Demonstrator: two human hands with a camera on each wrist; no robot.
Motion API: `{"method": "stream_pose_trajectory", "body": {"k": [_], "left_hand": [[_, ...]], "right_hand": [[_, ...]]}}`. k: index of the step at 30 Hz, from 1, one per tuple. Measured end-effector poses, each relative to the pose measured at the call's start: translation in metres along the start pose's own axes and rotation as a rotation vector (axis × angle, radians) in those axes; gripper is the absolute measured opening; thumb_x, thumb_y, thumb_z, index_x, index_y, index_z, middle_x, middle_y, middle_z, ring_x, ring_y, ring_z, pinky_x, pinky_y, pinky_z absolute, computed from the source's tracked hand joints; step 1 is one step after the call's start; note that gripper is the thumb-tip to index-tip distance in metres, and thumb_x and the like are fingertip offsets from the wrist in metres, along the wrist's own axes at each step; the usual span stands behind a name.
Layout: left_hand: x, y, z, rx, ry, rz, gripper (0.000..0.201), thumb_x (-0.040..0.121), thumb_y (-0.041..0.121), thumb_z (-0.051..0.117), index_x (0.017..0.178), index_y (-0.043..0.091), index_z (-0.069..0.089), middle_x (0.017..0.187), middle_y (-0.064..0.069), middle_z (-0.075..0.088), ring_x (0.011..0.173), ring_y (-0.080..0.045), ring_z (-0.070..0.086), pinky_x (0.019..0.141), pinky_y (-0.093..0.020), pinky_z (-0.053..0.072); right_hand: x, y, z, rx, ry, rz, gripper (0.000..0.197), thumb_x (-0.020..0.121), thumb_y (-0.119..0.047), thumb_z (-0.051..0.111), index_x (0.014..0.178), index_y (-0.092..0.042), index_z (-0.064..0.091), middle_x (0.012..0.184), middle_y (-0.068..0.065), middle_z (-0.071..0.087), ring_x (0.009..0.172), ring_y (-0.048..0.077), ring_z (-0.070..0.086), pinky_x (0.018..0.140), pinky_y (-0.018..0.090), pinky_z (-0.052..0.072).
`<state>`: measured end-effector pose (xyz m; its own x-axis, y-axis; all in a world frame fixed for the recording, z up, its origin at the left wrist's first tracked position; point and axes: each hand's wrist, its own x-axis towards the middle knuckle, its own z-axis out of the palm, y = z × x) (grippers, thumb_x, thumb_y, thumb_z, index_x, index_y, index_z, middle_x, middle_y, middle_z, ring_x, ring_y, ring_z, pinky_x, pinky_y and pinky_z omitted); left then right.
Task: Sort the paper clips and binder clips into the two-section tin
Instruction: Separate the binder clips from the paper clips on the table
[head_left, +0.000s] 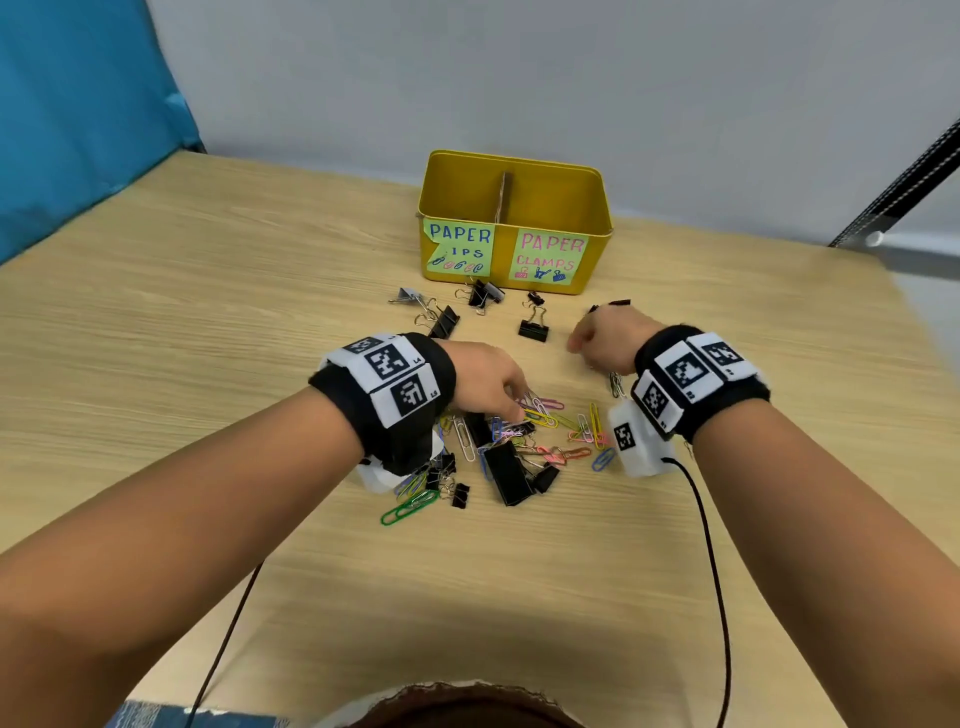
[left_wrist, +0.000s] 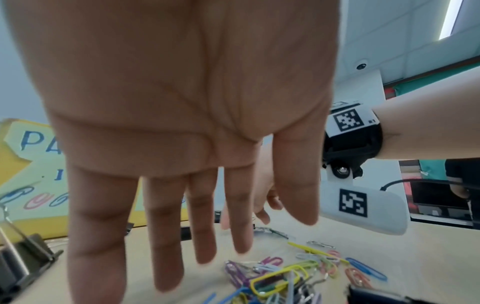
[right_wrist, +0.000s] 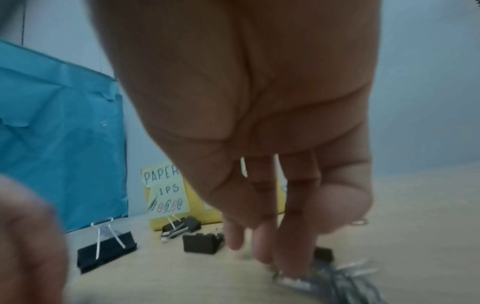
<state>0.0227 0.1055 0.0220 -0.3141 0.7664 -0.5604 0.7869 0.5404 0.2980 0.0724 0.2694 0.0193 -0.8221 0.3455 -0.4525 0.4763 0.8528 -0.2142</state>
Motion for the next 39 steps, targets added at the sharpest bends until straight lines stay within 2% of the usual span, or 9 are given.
{"method": "stream_pose_trajectory", "body": {"k": [4, 8, 15, 22, 24, 26, 32, 36, 39], "left_hand": [[0.008, 0.003, 0.000, 0.044, -0.006, 0.076, 0.064, 0.092, 0.037, 0.050, 0.149, 0.023, 0.022, 0.159, -0.005, 0.011, 0.145, -0.022, 0.019, 0.117, -0.031, 0.020], [0.017, 0.006, 0.002, 0.101, -0.111, 0.094, 0.067, 0.093, 0.039, 0.047, 0.150, 0.025, 0.014, 0.161, -0.003, -0.005, 0.148, -0.022, 0.006, 0.121, -0.039, 0.013], [0.028, 0.012, -0.002, 0.051, -0.035, 0.042, 0.044, 0.092, 0.040, 0.050, 0.118, 0.008, 0.064, 0.124, -0.013, 0.063, 0.115, -0.029, 0.057, 0.100, -0.039, 0.046], [0.047, 0.028, -0.007, 0.120, 0.088, 0.053, 0.079, 0.089, 0.031, 0.056, 0.151, 0.014, 0.011, 0.160, -0.007, 0.006, 0.146, -0.025, 0.017, 0.118, -0.032, 0.022], [0.055, 0.032, -0.007, 0.141, 0.079, 0.055, 0.083, 0.088, 0.030, 0.057, 0.151, 0.013, 0.006, 0.161, -0.005, -0.001, 0.148, -0.025, 0.010, 0.120, -0.033, 0.017], [0.059, 0.035, -0.007, 0.181, 0.056, 0.066, 0.081, 0.089, 0.032, 0.055, 0.151, 0.011, 0.008, 0.161, -0.006, 0.002, 0.147, -0.025, 0.011, 0.120, -0.034, 0.017], [0.043, 0.021, -0.004, 0.158, 0.013, 0.077, 0.051, 0.093, 0.028, 0.049, 0.140, 0.012, 0.042, 0.148, -0.005, 0.042, 0.134, -0.022, 0.042, 0.111, -0.034, 0.035], [0.011, 0.003, -0.007, 0.076, 0.102, 0.057, 0.042, 0.089, 0.015, 0.052, 0.131, 0.020, 0.053, 0.129, -0.005, 0.056, 0.117, -0.021, 0.054, 0.098, -0.031, 0.044], [-0.011, -0.002, -0.003, -0.006, -0.010, 0.070, 0.045, 0.087, 0.014, 0.058, 0.130, 0.024, 0.053, 0.106, -0.001, 0.057, 0.095, -0.018, 0.054, 0.084, -0.030, 0.043]], "right_hand": [[0.000, 0.005, 0.003, 0.221, 0.060, -0.038, 0.032, 0.091, -0.005, 0.044, 0.111, -0.018, 0.066, 0.093, 0.003, 0.058, 0.070, 0.017, 0.055, 0.056, 0.020, 0.042], [0.000, 0.024, -0.008, 0.315, 0.294, 0.142, 0.029, 0.088, 0.003, 0.045, 0.089, -0.015, 0.068, 0.083, 0.005, 0.056, 0.075, 0.020, 0.052, 0.065, 0.027, 0.042], [-0.011, 0.046, 0.000, 0.186, 0.184, 0.256, 0.036, 0.090, 0.003, 0.040, 0.112, -0.009, 0.066, 0.109, 0.016, 0.061, 0.093, 0.028, 0.056, 0.082, 0.033, 0.045], [-0.014, 0.036, 0.014, 0.188, 0.007, 0.198, 0.032, 0.089, -0.001, 0.046, 0.074, -0.021, 0.065, 0.100, 0.010, 0.060, 0.086, 0.022, 0.056, 0.062, 0.024, 0.048], [-0.017, 0.033, 0.011, 0.187, 0.075, 0.197, 0.027, 0.090, -0.002, 0.045, 0.086, -0.015, 0.068, 0.112, 0.014, 0.062, 0.095, 0.027, 0.060, 0.062, 0.023, 0.046], [-0.020, 0.030, 0.012, 0.146, 0.105, 0.194, 0.029, 0.092, -0.002, 0.042, 0.107, -0.009, 0.065, 0.119, 0.018, 0.060, 0.106, 0.031, 0.059, 0.072, 0.027, 0.048], [-0.030, 0.030, 0.013, 0.188, -0.055, 0.129, 0.035, 0.085, 0.001, 0.038, 0.069, -0.022, 0.060, 0.085, 0.007, 0.057, 0.071, 0.022, 0.056, 0.066, 0.034, 0.052], [-0.049, 0.011, 0.011, 0.078, 0.014, -0.068, 0.028, 0.088, -0.004, 0.043, 0.095, -0.016, 0.068, 0.078, -0.001, 0.054, 0.073, 0.017, 0.053, 0.055, 0.013, 0.043], [-0.067, -0.010, 0.024, 0.046, -0.109, -0.234, 0.027, 0.090, -0.011, 0.048, 0.106, -0.019, 0.068, 0.094, -0.002, 0.060, 0.086, 0.013, 0.053, 0.067, 0.018, 0.039]]}}
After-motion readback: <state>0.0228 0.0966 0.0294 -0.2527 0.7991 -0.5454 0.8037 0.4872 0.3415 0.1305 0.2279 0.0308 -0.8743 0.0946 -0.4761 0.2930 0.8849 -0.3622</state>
